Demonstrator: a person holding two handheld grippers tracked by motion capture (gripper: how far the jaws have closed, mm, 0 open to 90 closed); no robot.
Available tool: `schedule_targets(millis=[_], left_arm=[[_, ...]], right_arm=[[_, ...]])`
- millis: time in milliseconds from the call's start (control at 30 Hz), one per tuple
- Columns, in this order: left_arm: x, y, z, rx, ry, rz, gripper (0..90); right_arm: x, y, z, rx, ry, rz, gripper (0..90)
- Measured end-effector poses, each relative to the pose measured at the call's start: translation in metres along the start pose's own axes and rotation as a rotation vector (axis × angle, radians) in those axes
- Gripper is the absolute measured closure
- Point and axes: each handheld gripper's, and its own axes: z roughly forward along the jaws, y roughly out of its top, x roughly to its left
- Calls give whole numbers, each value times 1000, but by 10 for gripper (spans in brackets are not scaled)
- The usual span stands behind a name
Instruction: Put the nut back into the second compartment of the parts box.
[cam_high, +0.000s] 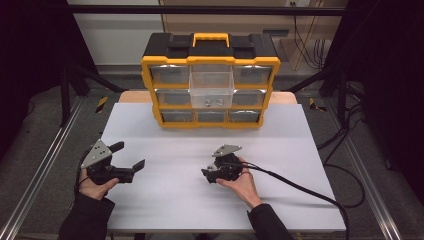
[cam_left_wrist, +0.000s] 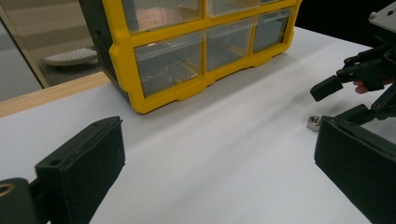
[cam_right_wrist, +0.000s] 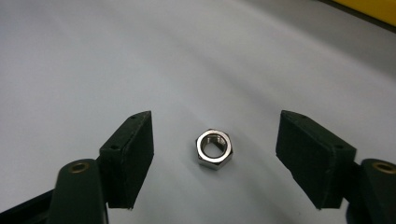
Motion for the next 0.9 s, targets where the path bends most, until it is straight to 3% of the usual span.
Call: schedule_targets(millis=[33, 133, 233, 667, 900], left_arm=[[0, 0, 0, 0, 0, 0, 12], [0, 0, 0, 0, 0, 0, 12], [0, 0, 0, 1, 1, 0, 12], [0, 0, 0, 2, -1, 2, 12], [0, 0, 0, 2, -2, 2, 12]], right_arm=[[-1, -1, 1, 5, -1, -13, 305], [1, -2, 3, 23, -2, 14, 347], [-1, -3, 5, 32, 0, -13, 393], [-1, -5, 9, 47, 10, -15, 589], [-2, -6, 11, 57, 10, -28, 645]])
